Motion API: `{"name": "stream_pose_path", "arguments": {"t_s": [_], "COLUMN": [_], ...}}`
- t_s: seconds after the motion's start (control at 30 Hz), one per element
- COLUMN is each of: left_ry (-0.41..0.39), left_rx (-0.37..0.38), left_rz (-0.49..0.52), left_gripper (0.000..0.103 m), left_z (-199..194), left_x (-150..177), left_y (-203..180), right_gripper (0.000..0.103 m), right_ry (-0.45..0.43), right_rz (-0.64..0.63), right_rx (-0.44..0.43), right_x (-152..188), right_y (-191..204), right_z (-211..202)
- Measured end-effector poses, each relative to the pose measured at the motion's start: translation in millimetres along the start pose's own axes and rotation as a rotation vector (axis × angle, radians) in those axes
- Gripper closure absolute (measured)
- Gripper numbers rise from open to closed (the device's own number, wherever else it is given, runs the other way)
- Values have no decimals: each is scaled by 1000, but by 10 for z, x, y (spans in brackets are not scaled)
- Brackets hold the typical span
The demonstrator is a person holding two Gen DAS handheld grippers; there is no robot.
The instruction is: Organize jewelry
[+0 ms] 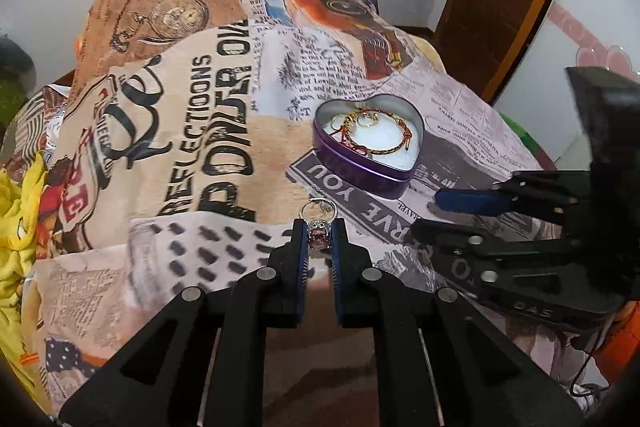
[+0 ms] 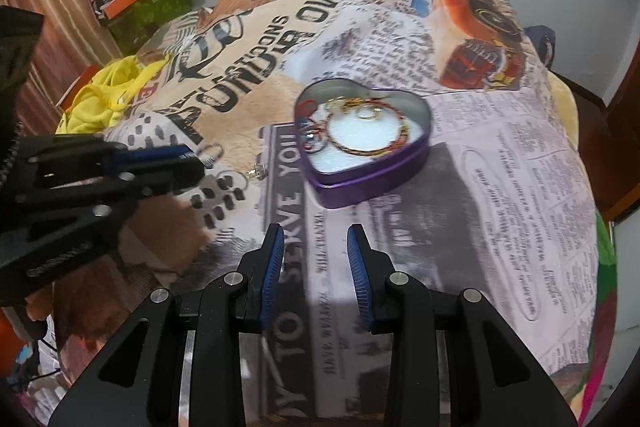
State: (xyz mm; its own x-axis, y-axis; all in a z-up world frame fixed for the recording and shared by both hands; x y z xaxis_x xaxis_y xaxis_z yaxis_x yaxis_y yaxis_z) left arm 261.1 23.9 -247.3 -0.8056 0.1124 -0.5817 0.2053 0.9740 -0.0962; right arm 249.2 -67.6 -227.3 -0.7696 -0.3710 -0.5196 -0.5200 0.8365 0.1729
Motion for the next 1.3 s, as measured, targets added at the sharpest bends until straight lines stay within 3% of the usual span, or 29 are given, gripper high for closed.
{"name": "stream_pose_path", "arguments": {"t_s": [0.23, 0.4, 0.8, 1.03, 1.3], "left_ry": [5, 1, -37, -45, -43], "left_rx": [24, 1, 10, 27, 21], "left_rz": [-16, -23, -64, -78, -82], "left_gripper": [93, 93, 93, 93, 93], "left_z": [-93, -133, -149, -107, -119], "left_x": [165, 268, 276, 275, 260], "left_y": [102, 218, 457, 482, 483], "right_gripper": [73, 73, 74, 91, 92], "right_ry": [23, 22, 44, 59, 63], "right_rz": [-15, -33, -39, -63, -96], "right_rx": [-18, -22, -18, 8, 18], "right_x": [-47, -125, -358, -371, -391], "right_y": [185, 298, 417, 440, 481], "right_z": [103, 179, 470, 582, 582]}}
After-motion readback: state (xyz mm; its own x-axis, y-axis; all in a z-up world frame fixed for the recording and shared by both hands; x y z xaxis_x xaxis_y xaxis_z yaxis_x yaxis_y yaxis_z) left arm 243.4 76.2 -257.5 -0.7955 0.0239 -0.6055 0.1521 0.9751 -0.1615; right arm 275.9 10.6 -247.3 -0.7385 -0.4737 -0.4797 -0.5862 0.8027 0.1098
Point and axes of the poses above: each gripper's, at about its wrist camera, not at the fingertips, and z roughly the way its jaws point, y to its left, x to its underside, the point moved 7 cm from there along z, roughly the way its jaws point, and after that the axes turned 3 degrees about z, right-handed, at the moved point
